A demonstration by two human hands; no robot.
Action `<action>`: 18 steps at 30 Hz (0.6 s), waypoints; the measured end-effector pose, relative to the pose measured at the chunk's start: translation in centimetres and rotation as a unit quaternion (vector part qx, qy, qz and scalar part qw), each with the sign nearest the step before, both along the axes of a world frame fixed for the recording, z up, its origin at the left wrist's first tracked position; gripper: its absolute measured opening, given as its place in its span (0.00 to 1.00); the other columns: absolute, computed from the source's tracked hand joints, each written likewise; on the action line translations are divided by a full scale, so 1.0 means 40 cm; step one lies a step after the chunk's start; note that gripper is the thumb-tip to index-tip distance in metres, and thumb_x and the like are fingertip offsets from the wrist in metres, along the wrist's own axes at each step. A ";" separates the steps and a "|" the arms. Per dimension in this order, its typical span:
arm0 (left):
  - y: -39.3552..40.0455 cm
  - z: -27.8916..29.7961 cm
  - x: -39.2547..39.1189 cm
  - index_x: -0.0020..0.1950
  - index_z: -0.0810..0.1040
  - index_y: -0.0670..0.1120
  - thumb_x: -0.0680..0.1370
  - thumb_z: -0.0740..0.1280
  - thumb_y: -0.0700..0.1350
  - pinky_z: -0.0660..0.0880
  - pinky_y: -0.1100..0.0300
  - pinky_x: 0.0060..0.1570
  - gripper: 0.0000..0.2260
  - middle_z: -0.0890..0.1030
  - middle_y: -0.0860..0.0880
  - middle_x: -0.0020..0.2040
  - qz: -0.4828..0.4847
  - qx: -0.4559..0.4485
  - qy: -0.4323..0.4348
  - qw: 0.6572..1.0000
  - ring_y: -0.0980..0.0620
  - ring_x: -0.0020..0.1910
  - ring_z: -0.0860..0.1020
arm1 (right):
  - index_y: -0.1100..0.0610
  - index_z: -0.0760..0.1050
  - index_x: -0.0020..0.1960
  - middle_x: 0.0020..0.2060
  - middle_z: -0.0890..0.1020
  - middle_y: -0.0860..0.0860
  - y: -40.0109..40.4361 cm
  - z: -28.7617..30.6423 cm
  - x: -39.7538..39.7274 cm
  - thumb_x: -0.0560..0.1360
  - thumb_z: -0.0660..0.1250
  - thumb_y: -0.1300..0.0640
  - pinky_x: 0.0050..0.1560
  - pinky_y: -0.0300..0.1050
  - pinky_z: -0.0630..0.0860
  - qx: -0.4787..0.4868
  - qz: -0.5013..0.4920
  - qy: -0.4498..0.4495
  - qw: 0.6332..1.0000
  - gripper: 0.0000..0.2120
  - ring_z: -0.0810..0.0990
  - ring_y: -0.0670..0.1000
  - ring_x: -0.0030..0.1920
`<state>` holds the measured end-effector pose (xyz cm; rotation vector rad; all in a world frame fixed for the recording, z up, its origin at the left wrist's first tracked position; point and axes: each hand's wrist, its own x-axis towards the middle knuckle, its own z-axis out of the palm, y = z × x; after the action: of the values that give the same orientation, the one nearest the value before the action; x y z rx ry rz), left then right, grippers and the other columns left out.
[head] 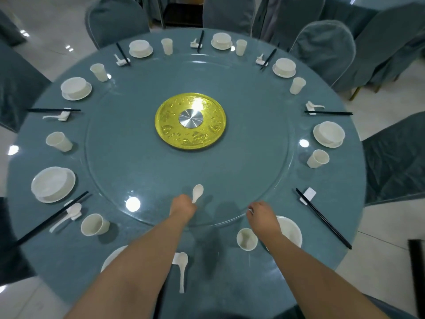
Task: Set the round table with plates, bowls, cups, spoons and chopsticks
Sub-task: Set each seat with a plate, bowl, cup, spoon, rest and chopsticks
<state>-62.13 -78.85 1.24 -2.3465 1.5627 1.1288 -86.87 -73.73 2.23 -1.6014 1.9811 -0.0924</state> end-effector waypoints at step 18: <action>-0.003 0.151 -0.487 0.38 0.76 0.43 0.75 0.70 0.37 0.61 0.64 0.24 0.07 0.76 0.46 0.29 0.093 0.094 0.332 0.934 0.54 0.26 0.71 | 0.57 0.78 0.38 0.33 0.78 0.51 0.002 0.070 -0.176 0.77 0.68 0.55 0.31 0.39 0.68 0.042 -0.247 -0.309 0.917 0.10 0.71 0.48 0.31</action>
<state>-81.61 -78.97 7.27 -2.1249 1.2985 2.1795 -93.92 -73.63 5.02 -0.8289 1.7824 -0.6220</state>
